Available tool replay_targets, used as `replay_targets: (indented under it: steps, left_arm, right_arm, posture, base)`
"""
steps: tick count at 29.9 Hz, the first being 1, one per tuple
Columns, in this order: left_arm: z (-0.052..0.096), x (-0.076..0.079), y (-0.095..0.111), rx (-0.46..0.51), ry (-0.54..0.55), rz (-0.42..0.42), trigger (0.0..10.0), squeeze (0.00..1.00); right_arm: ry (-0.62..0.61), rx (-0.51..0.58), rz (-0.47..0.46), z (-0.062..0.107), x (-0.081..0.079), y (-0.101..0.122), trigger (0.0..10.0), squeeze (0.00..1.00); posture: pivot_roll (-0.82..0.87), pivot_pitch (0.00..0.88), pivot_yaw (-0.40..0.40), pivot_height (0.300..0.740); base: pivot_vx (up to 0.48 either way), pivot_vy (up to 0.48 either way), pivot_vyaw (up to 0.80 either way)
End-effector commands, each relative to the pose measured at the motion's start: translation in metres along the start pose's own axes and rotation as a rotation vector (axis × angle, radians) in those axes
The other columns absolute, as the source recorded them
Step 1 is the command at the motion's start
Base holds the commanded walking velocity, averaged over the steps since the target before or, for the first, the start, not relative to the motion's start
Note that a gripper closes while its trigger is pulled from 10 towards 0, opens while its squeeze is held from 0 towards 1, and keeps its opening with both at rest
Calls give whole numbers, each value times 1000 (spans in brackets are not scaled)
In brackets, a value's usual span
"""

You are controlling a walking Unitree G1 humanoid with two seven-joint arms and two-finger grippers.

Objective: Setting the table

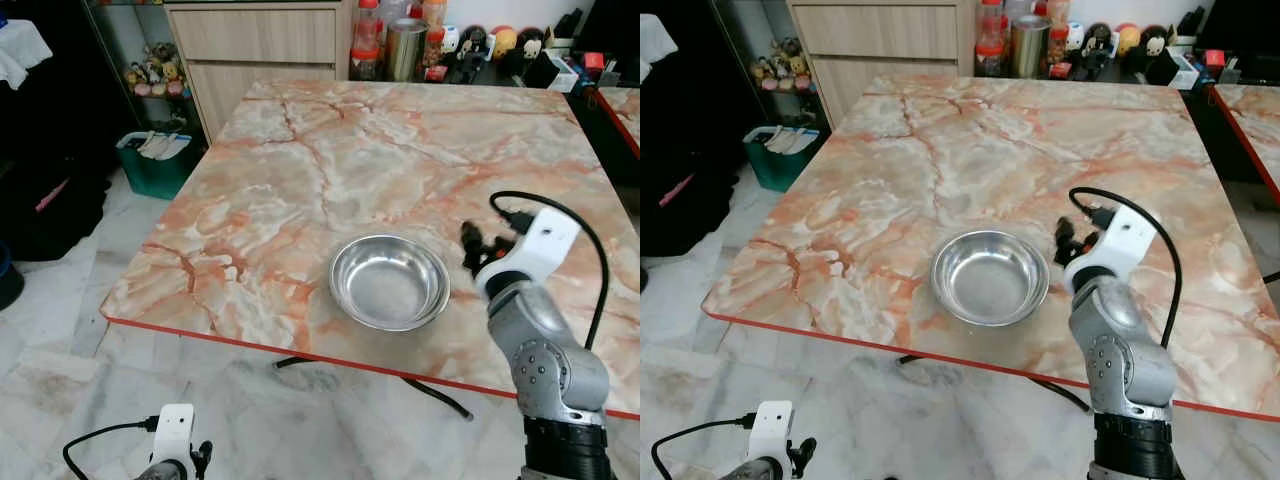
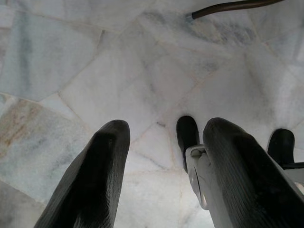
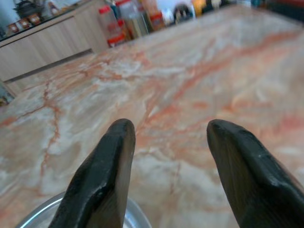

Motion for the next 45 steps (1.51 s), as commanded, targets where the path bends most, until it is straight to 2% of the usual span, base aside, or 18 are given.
replay_targets:
  steps: [1, 6, 11, 18, 34, 36, 45]
  left_arm:
    - [1, -2, -3, -9, 10, -1, 10000, 0]
    - [0, 2, -5, -13, 10, 12, 10000, 0]
    - [0, 3, -6, -16, 8, 20, 10000, 0]
    - [0, 4, -6, -14, 6, 24, 10000, 0]
    - [-1, 6, 0, -2, 6, 36, 10000, 0]
    - [-2, 7, 4, 3, 6, 36, 10000, 0]
    - [-6, 12, 17, 11, 5, 38, 10000, 0]
  right_arm:
    - [9, 40, 110, 2, -4, 0, 10000, 0]
    - [28, 98, 183, 1, -9, -1, 10000, 0]
    - [27, 126, 181, 0, -10, 0, 10000, 0]
    - [58, 180, 209, -1, -21, 6, 10000, 0]
    - [45, 218, 206, -3, -21, 12, 10000, 0]
    - [53, 238, 245, -3, -25, 16, 10000, 0]
    - [60, 246, 234, -4, -29, 16, 10000, 0]
  posture:
    - [-52, 82, 38, 740]
    - [-52, 64, 33, 740]
    - [-50, 59, 32, 740]
    - [-44, 56, 28, 740]
    - [-39, 70, 34, 740]
    - [-40, 70, 35, 740]
    - [-37, 70, 35, 740]
  base:
    - [0, 0, 0]
    - [0, 0, 0]
    - [0, 0, 0]
    - [0, 291, 0]
    - [0, 374, 0]
    - [0, 480, 0]
    - [0, 480, 0]
Point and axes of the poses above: a point about 5 cm out from each wrist's last joint towards the gripper, its own z axis pointing back from the gripper into the wrist, its own y axis along the axis of the wrist's last joint, x = y × z, the point moved 6 cm from there along -z, pointing out of the wrist towards the gripper, and after that the axes turned 4 degrees about z, right-handed, at the moved point
